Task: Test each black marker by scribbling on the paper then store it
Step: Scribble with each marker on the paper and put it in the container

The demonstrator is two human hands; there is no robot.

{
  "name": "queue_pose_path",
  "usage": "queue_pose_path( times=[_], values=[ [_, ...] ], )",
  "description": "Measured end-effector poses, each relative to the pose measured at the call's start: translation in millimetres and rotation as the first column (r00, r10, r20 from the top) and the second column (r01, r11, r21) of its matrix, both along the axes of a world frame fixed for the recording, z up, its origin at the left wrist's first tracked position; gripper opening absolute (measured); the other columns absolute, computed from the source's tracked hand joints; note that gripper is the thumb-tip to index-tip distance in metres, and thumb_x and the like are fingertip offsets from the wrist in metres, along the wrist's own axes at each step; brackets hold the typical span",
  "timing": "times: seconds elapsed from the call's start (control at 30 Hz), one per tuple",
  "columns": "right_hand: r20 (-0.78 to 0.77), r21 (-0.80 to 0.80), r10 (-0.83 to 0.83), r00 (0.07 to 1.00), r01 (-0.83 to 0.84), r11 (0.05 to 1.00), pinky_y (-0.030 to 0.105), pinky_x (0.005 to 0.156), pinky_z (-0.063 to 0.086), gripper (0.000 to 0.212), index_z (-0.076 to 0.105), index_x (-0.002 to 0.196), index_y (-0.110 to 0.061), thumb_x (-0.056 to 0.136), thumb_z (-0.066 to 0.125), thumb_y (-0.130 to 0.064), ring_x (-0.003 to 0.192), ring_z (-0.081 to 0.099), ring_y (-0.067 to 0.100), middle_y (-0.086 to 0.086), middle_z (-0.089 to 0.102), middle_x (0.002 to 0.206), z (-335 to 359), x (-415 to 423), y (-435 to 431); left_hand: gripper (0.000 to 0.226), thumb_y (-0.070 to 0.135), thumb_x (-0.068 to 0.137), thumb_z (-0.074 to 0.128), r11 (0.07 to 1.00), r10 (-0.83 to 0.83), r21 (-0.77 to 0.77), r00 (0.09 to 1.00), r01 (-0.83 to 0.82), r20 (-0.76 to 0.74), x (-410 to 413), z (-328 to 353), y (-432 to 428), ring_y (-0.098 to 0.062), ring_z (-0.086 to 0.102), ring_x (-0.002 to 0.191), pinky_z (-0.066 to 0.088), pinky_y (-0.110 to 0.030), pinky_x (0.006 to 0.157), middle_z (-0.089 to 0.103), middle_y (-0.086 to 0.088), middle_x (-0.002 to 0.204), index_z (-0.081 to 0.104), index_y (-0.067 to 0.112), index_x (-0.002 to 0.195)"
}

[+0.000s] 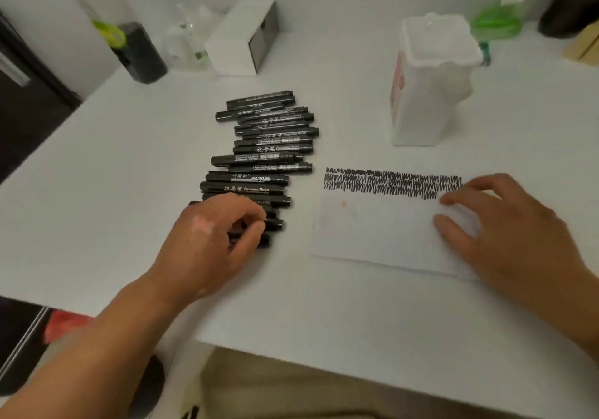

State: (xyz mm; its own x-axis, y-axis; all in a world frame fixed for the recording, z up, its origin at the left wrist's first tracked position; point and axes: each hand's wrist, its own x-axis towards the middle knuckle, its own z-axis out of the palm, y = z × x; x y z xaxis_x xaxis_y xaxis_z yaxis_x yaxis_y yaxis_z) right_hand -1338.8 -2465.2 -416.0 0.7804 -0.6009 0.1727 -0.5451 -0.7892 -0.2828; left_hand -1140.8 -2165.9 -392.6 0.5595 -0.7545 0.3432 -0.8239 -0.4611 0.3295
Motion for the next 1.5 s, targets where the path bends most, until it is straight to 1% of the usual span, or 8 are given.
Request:
queue_pose_path(
  times=[0.23, 0.47, 0.7, 0.93, 1.03, 1.17, 1.33, 1.5],
  values=[
    [-0.065, -0.089, 0.01, 0.998, -0.016, 0.996, 0.038, 0.072, 0.053, 0.036, 0.066, 0.112, -0.043, 0.086, 0.052, -0.063, 0.077, 0.069, 0.032, -0.009, 0.053, 0.119, 0, -20, 8, 0.026, 0.017, 0.08, 0.077, 0.992, -0.005, 0.127, 0.994, -0.009, 0.106, -13, -9, 28, -0.023, 0.058, 0.091, 0.051, -0.042, 0.077, 0.064, 0.003, 0.1, 0.071, 0.018, 0.105],
    [-0.122, -0.2, 0.006, 0.992, -0.03, 0.979, 0.032, 0.069, 0.049, 0.052, 0.062, 0.117, -0.047, 0.084, 0.037, -0.079, 0.087, 0.068, 0.02, -0.01, 0.05, 0.114, -2, -25, 6, 0.023, 0.014, 0.085, 0.075, 0.993, 0.004, 0.119, 0.989, -0.022, 0.148, -28, -8, 24, -0.024, 0.064, 0.085, 0.053, -0.037, 0.075, 0.069, -0.001, 0.097, 0.075, 0.014, 0.108],
    [-0.119, -0.208, -0.013, 0.993, -0.012, 0.978, 0.034, 0.073, 0.053, 0.058, 0.063, 0.117, -0.046, 0.082, 0.031, -0.08, 0.1, 0.064, 0.016, -0.01, 0.049, 0.111, -1, -33, -6, 0.007, 0.029, 0.094, 0.064, 0.991, 0.058, -0.103, 0.958, -0.091, -0.282, -39, 23, -11, -0.003, 0.063, 0.076, 0.048, -0.013, 0.067, 0.068, 0.015, 0.084, 0.065, 0.035, 0.098],
    [-0.151, -0.159, 0.029, 0.988, -0.053, 0.986, 0.031, 0.088, 0.05, 0.05, 0.062, 0.123, -0.046, 0.088, 0.041, -0.074, 0.117, 0.05, 0.012, -0.014, 0.052, 0.121, 15, -27, -15, 0.015, 0.017, 0.1, 0.056, 0.917, -0.315, -0.393, 0.481, -0.068, -0.818, -29, 33, -62, -0.015, 0.065, 0.087, 0.054, -0.026, 0.075, 0.071, -0.01, 0.096, 0.071, 0.018, 0.096],
    [0.216, 0.108, 0.16, 0.963, -0.187, 0.976, 0.012, 0.083, 0.04, 0.049, 0.071, 0.108, -0.044, 0.082, 0.045, -0.077, 0.1, 0.057, -0.002, -0.026, 0.065, 0.106, 33, -18, 2, 0.012, 0.01, 0.098, 0.057, 0.862, -0.454, -0.493, 0.247, -0.121, -0.856, -22, 28, -82, -0.022, 0.066, 0.094, 0.056, -0.03, 0.078, 0.07, -0.016, 0.101, 0.066, 0.004, 0.104],
    [0.285, 0.586, 0.256, 0.924, -0.379, 0.716, 0.013, 0.076, 0.045, 0.045, 0.062, 0.116, -0.049, 0.078, 0.06, -0.072, 0.088, 0.067, -0.01, -0.029, 0.073, 0.097, 44, 2, 29, 0.021, 0.006, 0.093, 0.06, 0.808, -0.556, -0.557, 0.064, -0.192, -0.829, -16, 21, -105, -0.025, 0.067, 0.098, 0.059, -0.035, 0.087, 0.07, -0.015, 0.104, 0.059, 0.0, 0.113],
    [0.424, 0.634, 0.103, 0.9, -0.377, 0.675, 0.023, 0.065, 0.048, 0.013, 0.069, 0.099, -0.033, 0.091, 0.073, -0.024, 0.069, 0.072, 0.011, -0.003, 0.078, 0.083, 46, 23, 19, 0.025, -0.005, 0.089, 0.06, 0.774, -0.568, -0.574, 0.107, -0.268, -0.816, -2, 15, -125, -0.033, 0.068, 0.091, 0.059, -0.04, 0.082, 0.064, -0.023, 0.098, 0.06, 0.006, 0.113],
    [0.346, 0.634, 0.141, 0.928, -0.341, 0.694, 0.031, 0.077, 0.054, 0.01, 0.068, 0.095, -0.035, 0.088, 0.074, -0.03, 0.077, 0.074, 0.009, -0.006, 0.079, 0.081, 51, 36, -3, 0.029, 0.008, 0.085, 0.065, 0.756, -0.564, -0.626, 0.294, -0.193, -0.772, -2, 15, -154, -0.029, 0.068, 0.085, 0.055, -0.034, 0.074, 0.069, -0.017, 0.099, 0.063, 0.014, 0.114]
  ],
)
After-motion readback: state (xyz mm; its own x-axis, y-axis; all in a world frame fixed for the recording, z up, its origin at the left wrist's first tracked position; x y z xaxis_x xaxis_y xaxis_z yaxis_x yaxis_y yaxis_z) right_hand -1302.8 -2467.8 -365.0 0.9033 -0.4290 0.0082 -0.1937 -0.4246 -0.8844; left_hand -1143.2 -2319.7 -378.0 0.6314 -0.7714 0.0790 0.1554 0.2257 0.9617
